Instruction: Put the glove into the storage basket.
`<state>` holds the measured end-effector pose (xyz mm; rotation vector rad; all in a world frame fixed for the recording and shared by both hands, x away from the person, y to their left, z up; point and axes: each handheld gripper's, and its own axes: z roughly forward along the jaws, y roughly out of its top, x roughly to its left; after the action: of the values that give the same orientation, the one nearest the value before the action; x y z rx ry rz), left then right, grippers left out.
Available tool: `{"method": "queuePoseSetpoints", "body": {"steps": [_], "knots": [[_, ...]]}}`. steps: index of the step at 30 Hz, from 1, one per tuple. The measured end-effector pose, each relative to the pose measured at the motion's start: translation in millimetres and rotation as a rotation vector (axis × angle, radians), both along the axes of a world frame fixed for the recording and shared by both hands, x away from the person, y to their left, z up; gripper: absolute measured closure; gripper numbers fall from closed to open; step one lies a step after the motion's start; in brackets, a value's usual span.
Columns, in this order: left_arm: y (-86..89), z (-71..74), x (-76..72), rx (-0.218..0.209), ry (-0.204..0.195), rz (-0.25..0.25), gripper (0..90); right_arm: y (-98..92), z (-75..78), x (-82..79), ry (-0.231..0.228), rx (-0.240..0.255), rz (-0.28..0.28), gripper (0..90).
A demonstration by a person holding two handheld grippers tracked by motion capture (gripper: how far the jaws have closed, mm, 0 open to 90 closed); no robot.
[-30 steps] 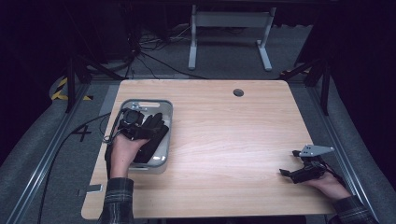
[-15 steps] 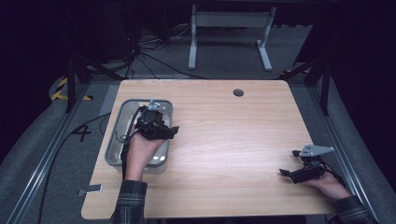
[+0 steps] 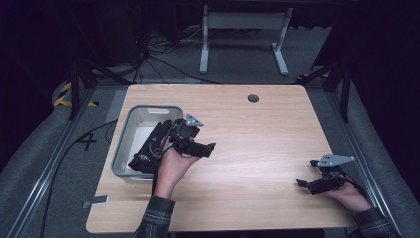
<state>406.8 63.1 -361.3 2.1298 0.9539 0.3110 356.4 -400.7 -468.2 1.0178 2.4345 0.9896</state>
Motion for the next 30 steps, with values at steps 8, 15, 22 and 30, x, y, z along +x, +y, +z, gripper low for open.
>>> {"method": "queuePoseSetpoints", "body": {"steps": [8,15,22,30], "knots": [[-28.2,-15.1,-10.6,-0.013,0.016,-0.059,12.9,0.0,0.0,0.0,-0.001,-0.001,0.004,0.1],[-48.9,-31.2,-18.8,-0.014,0.032,-0.107,12.6,0.1,0.0,-0.3,0.0,0.0,0.006,0.1],[-66.6,-47.3,-28.3,-0.007,0.039,-0.137,12.3,0.2,0.0,-0.4,0.001,0.0,0.008,0.1],[-81.0,-63.1,-37.2,0.006,0.043,-0.16,11.2,0.3,0.0,-0.5,0.001,0.0,0.01,0.1]]}}
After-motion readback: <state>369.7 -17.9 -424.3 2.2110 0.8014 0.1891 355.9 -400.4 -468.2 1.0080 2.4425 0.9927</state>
